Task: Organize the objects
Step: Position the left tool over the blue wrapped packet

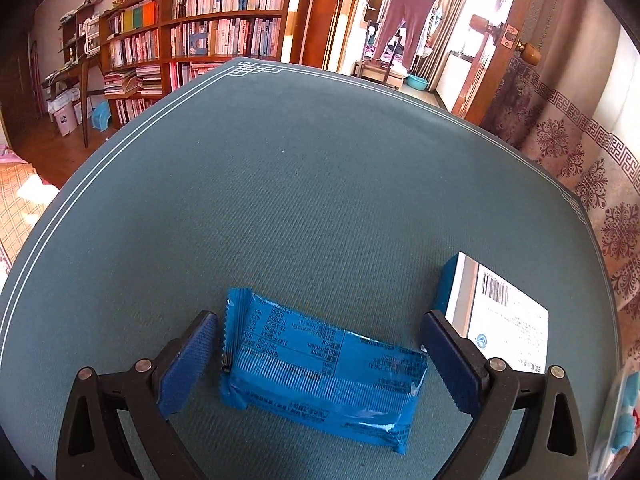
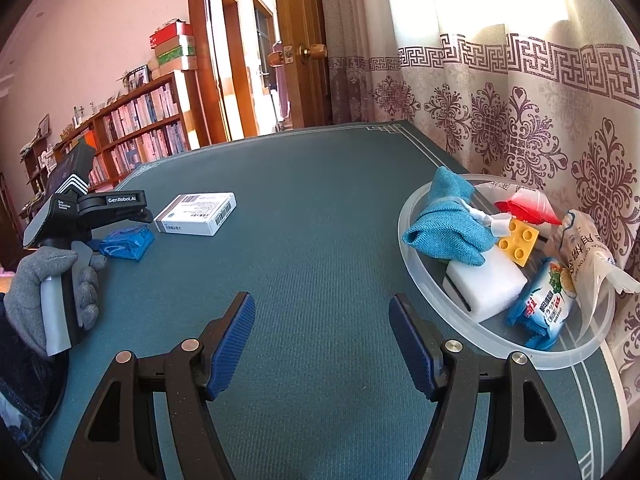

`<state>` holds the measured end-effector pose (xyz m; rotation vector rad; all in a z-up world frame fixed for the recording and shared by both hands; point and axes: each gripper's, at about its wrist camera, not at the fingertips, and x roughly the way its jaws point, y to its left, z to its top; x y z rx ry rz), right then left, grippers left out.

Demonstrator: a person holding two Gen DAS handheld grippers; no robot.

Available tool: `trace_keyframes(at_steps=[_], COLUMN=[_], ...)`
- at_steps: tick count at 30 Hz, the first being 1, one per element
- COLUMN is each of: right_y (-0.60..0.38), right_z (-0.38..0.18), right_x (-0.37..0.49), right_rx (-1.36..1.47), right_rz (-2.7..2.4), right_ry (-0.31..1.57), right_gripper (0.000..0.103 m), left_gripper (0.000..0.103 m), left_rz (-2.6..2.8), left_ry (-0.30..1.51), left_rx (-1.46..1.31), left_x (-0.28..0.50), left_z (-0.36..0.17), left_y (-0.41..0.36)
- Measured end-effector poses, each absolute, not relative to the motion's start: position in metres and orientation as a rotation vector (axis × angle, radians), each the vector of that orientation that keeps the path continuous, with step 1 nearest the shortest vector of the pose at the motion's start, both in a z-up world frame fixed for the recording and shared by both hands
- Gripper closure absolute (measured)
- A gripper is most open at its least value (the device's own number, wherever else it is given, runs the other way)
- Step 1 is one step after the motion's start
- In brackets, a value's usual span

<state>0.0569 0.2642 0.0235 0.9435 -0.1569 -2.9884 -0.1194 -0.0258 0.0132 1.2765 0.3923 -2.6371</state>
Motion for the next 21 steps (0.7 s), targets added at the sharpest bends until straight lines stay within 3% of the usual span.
trace_keyframes(at_steps=[21], right_y=[0.268], right_z=[0.023], right_x=[0.056], right_rx=[0.933], right_rz=[-2.998], right_ry=[-0.181], right_gripper=[0.032], left_gripper=[0.001], left_rz=[-2.710], left_ry=[0.258], left_rx=[1.328], left_x=[-0.100], left_z=[0.011], left_y=[-0.028])
